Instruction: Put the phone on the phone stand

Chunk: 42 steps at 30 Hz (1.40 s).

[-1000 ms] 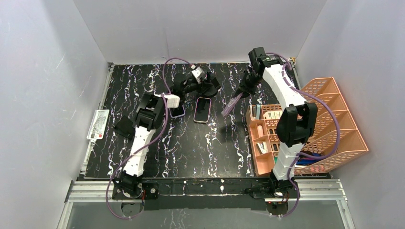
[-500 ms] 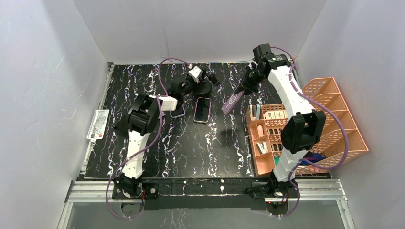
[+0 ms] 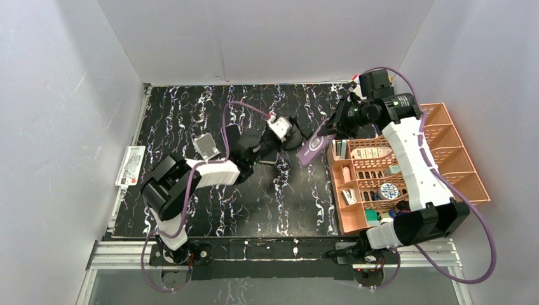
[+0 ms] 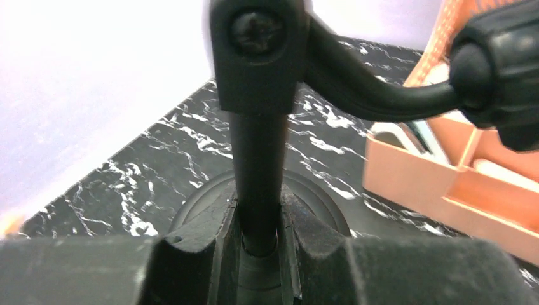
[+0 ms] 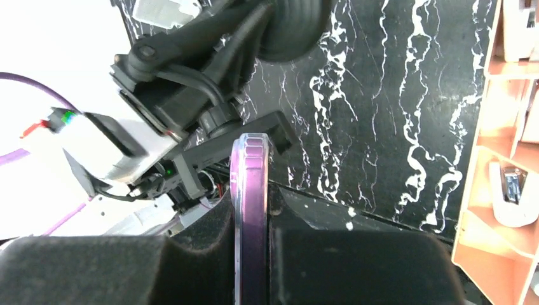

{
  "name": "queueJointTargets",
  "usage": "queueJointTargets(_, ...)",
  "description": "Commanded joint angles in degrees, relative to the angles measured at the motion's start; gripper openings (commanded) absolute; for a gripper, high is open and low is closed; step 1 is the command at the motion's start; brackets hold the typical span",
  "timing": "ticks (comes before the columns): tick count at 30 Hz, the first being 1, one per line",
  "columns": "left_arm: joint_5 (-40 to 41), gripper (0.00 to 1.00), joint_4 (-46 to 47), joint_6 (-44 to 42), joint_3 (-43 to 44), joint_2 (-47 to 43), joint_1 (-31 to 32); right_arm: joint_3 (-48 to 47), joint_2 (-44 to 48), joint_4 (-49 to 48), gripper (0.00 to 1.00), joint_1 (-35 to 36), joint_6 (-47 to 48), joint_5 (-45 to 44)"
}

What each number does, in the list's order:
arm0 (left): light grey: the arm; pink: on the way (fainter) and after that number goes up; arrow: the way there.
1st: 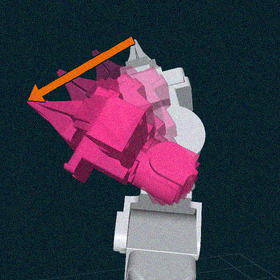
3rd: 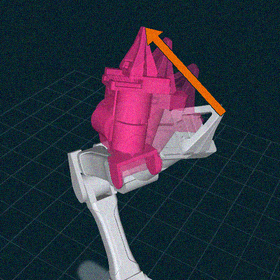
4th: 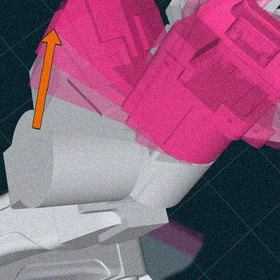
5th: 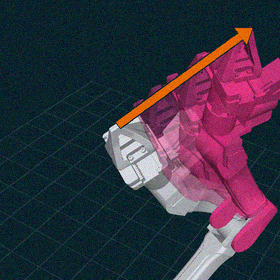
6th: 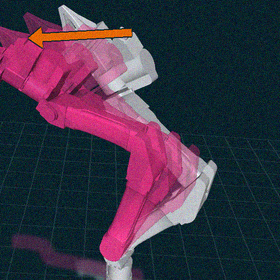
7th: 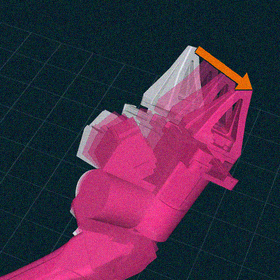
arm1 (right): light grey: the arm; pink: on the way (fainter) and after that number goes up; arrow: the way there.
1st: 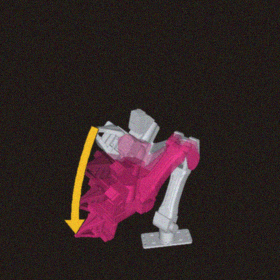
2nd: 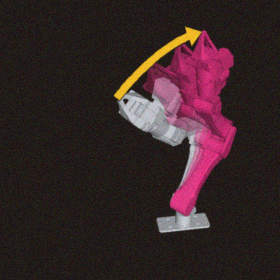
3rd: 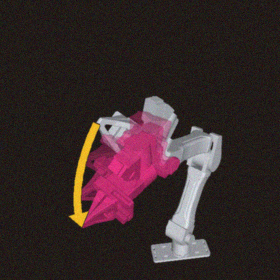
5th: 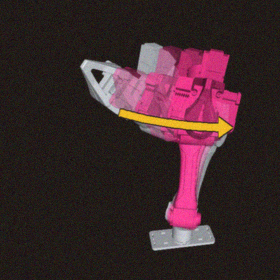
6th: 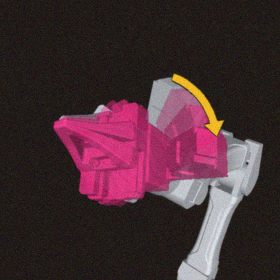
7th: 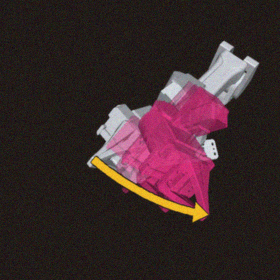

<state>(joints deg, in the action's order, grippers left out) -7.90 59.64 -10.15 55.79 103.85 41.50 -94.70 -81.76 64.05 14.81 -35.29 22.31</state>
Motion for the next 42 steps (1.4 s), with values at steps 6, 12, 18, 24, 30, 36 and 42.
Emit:
queueJointTargets(6, 22.50, 0.00, 4.07, -5.79, -14.20, -5.95, 10.77, 2.87, 5.98, 5.24, 0.01, 0.27, 1.85, 5.97)
queueJointTargets(12, 33.06, 0.00, 10.88, -1.34, -21.23, -4.14, 14.08, 7.46, 6.33, 9.39, 0.01, 0.37, 3.78, 7.66)
queueJointTargets(18, 37.59, 0.00, 16.11, 2.15, -24.69, -2.27, 15.26, 9.87, 4.27, 12.60, 0.01, 0.70, 6.10, 7.71)
queueJointTargets(24, 38.73, 0.00, 18.56, 7.06, -26.10, -0.20, 16.03, 10.63, 1.30, 12.89, 0.01, 4.14, 5.46, 5.11)
queueJointTargets(30, 37.58, 0.00, 20.83, 8.47, -26.67, 1.34, 18.75, 11.72, -1.12, 8.25, 0.01, 7.42, 1.31, 0.61)
queueJointTargets(36, 40.00, 0.00, 22.99, 8.28, -28.54, 1.72, 21.92, 10.08, -3.93, 7.79, 0.01, 7.71, -0.66, -5.77)
queueJointTargets(42, 40.99, 0.00, 24.28, 8.08, -29.19, 2.28, 24.33, 9.37, -6.13, 6.46, 0.01, 7.92, -1.44, -7.04)
